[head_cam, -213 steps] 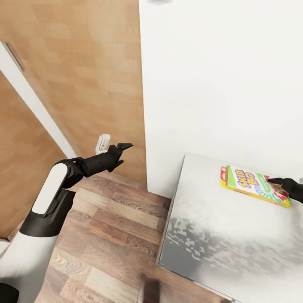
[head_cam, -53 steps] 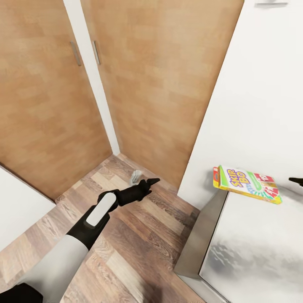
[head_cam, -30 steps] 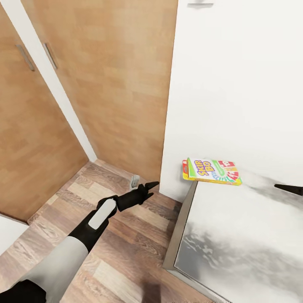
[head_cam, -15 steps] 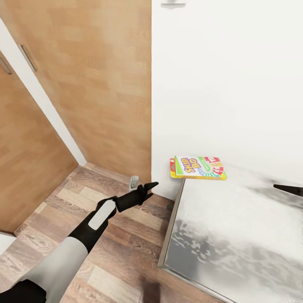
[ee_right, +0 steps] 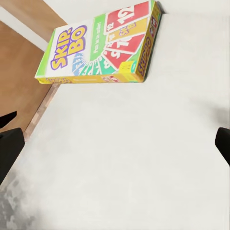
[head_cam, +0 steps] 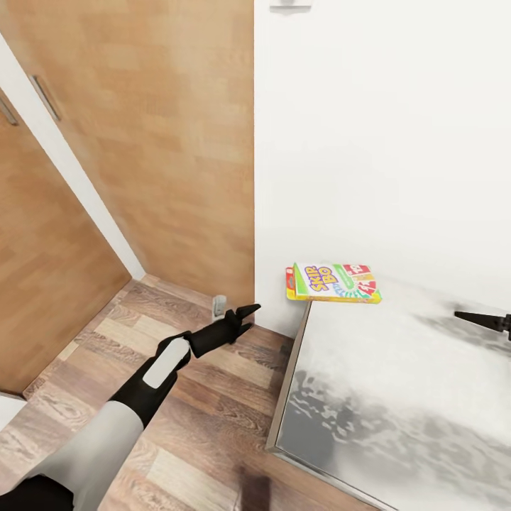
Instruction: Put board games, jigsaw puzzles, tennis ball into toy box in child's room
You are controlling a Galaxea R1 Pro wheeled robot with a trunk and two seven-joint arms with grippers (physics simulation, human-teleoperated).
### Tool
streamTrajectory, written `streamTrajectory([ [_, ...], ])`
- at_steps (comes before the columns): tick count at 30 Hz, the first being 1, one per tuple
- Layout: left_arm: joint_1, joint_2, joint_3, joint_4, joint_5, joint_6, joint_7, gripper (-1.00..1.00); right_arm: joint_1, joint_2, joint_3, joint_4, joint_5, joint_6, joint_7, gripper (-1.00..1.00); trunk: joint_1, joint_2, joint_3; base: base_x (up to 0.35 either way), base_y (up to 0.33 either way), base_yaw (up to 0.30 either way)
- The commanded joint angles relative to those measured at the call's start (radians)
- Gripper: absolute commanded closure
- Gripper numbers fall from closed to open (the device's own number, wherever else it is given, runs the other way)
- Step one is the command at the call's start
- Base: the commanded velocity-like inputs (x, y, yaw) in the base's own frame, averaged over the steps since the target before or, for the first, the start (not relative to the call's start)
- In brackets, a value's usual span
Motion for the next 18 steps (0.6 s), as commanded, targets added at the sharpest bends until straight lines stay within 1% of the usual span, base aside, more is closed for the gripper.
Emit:
streamTrajectory([
  [1,0.002,0.004,0.003,-0.001,0.006,0.002,-0.010,-1.00,-0.001,0.002,0.000,-0.003,-0.002,0.005,0.001,-1.00,0.000,-0.001,-0.001,0.000,0.000,-0.007],
  [5,0.010,0.016,0.018,-0.004,0.005,0.000,-0.041,-1.00,-0.001,0.007,0.000,-0.010,-0.001,0.005,0.000,-1.00,0.000,-0.001,-0.001,0.000,0.000,-0.005],
  [8,0.013,0.019,0.021,-0.005,0.005,-0.003,-0.051,-1.00,-0.001,0.009,0.000,-0.011,-0.001,0.004,-0.001,-1.00,0.000,-0.001,-0.001,0.000,0.000,-0.003],
  [12,0.020,0.026,0.026,-0.009,0.003,-0.022,-0.081,-1.00,-0.001,0.014,0.000,-0.015,-0.001,0.004,-0.010,-1.00,0.000,-0.001,-0.001,0.016,0.011,-0.002],
  [18,0.025,0.030,0.027,-0.011,0.000,-0.043,-0.103,-1.00,0.000,0.020,0.000,-0.026,-0.001,0.007,-0.017,-1.00,0.000,-0.001,-0.001,0.114,0.087,-0.001],
])
